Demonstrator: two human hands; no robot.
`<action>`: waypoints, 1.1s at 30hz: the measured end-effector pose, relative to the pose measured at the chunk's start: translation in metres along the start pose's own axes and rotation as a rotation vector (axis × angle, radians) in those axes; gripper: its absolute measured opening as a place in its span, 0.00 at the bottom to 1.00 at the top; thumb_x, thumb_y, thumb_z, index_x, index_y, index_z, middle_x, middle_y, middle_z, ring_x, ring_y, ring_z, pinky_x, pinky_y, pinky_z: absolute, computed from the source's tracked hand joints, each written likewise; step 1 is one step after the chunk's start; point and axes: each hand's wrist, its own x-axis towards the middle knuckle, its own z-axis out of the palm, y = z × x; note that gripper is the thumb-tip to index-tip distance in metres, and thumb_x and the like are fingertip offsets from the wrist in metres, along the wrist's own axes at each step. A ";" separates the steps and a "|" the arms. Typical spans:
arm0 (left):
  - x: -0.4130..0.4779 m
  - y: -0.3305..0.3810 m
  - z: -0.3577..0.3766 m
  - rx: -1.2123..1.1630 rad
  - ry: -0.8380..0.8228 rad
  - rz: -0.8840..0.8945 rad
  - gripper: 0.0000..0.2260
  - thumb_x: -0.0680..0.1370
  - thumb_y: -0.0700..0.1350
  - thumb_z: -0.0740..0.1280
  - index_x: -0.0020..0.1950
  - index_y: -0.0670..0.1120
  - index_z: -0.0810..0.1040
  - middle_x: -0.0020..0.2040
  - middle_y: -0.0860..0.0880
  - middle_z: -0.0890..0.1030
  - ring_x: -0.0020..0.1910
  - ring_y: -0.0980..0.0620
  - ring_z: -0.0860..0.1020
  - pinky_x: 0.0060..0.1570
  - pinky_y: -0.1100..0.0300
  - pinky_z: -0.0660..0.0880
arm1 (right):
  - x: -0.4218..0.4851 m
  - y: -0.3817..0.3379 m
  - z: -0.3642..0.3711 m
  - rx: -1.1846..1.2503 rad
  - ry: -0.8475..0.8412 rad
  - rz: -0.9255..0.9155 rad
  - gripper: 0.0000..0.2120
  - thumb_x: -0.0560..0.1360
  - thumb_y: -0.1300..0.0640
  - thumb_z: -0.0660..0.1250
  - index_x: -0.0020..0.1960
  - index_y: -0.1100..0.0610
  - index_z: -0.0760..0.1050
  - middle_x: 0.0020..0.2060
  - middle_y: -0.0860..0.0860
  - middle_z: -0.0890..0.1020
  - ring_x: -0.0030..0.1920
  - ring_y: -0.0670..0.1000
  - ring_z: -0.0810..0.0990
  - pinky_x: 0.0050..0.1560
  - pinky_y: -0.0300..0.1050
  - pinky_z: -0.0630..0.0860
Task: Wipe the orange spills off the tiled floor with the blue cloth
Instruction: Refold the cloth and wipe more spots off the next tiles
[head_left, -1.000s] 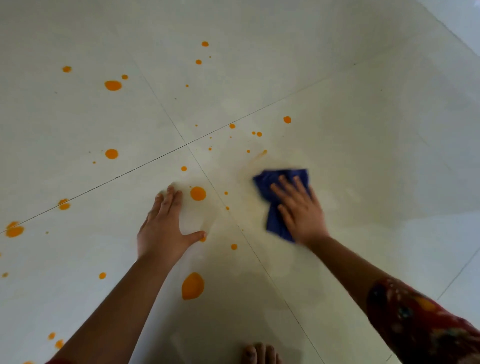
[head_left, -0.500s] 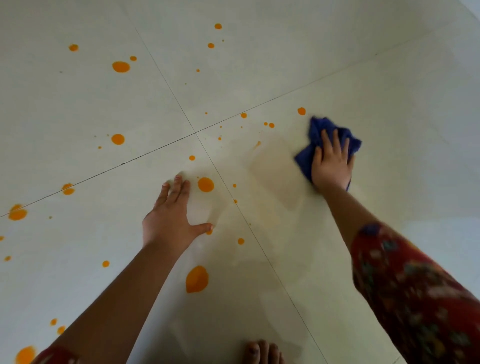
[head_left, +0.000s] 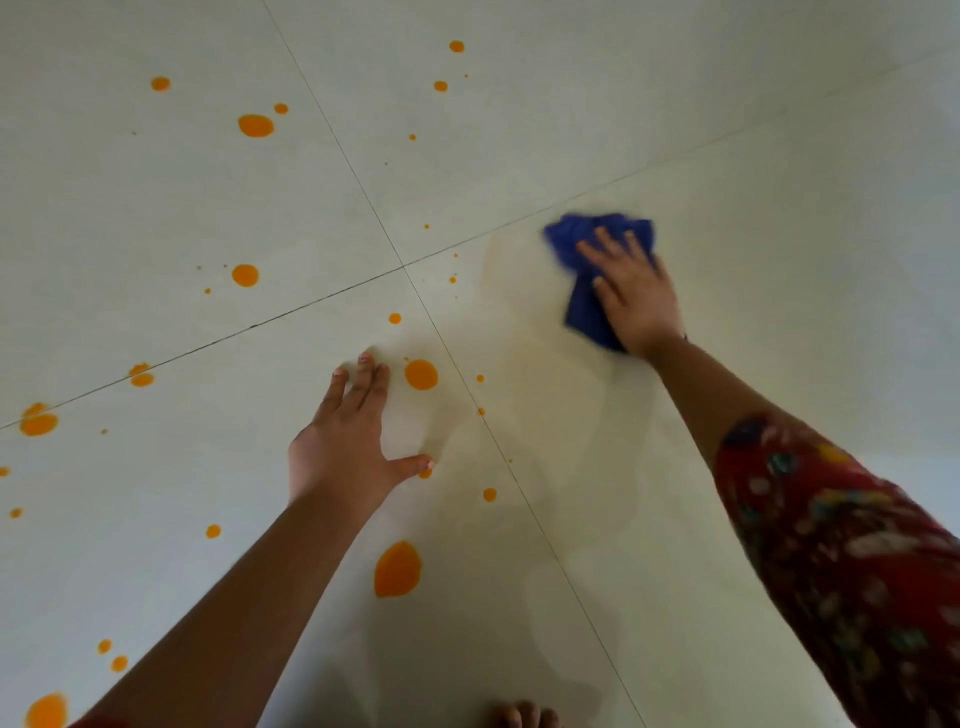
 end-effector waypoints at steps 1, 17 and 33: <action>0.000 0.001 0.000 0.003 0.000 -0.001 0.49 0.69 0.70 0.65 0.79 0.53 0.42 0.78 0.59 0.40 0.77 0.56 0.42 0.61 0.56 0.71 | 0.016 0.000 -0.004 0.010 0.018 0.184 0.23 0.82 0.48 0.48 0.76 0.42 0.56 0.78 0.45 0.56 0.78 0.52 0.50 0.75 0.58 0.53; 0.000 -0.004 0.005 -0.024 0.035 0.001 0.49 0.68 0.71 0.65 0.79 0.54 0.42 0.78 0.59 0.41 0.77 0.57 0.42 0.62 0.55 0.71 | 0.024 -0.069 0.016 -0.033 0.026 -0.064 0.24 0.81 0.46 0.47 0.77 0.42 0.56 0.77 0.44 0.57 0.78 0.51 0.51 0.75 0.58 0.53; -0.002 -0.008 0.007 -0.070 0.038 0.010 0.49 0.68 0.71 0.65 0.79 0.54 0.42 0.78 0.60 0.40 0.77 0.59 0.42 0.60 0.57 0.72 | -0.006 -0.096 0.022 -0.021 -0.058 -0.361 0.24 0.80 0.44 0.46 0.76 0.40 0.58 0.77 0.42 0.58 0.78 0.50 0.51 0.75 0.57 0.51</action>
